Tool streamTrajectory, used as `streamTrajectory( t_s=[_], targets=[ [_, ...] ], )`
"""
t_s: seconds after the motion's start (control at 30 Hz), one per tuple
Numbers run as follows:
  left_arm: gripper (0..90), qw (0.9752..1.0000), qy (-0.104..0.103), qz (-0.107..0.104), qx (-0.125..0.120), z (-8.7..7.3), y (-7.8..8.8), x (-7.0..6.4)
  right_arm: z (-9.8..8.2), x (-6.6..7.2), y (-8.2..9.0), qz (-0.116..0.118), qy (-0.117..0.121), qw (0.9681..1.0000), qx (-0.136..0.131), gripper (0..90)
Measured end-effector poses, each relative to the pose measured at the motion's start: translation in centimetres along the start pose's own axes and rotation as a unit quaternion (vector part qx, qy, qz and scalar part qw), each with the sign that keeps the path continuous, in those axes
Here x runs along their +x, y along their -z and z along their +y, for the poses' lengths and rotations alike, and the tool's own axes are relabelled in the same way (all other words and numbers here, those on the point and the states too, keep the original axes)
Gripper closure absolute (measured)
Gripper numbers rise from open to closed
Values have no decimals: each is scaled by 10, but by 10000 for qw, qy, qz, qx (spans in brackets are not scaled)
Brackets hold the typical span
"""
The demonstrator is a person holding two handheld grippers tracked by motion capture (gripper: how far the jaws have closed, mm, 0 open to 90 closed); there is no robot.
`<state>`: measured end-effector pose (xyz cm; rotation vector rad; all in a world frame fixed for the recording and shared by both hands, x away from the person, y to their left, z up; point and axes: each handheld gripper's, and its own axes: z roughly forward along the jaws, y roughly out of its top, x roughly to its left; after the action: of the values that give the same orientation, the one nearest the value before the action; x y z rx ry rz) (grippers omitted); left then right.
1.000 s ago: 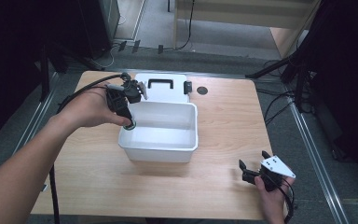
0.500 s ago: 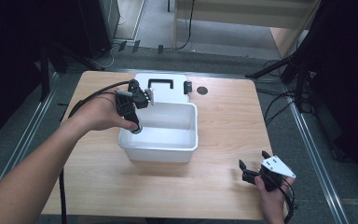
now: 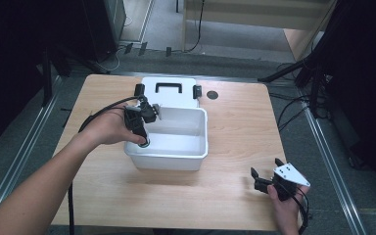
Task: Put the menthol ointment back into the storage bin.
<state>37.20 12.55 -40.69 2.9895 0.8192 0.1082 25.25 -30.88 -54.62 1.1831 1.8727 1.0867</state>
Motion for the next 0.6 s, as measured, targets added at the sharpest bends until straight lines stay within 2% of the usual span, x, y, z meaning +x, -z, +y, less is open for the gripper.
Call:
streamTrajectory(
  t_s=[0.3,0.6],
  targets=[
    [512,9998,-101,117,121,4,-18,-4,0,0,0,4,2,10000,-8,69],
    [512,9997,-144,91,154,10,-31,-5,0,0,0,8,-6,10000,-21,69]
  ],
)
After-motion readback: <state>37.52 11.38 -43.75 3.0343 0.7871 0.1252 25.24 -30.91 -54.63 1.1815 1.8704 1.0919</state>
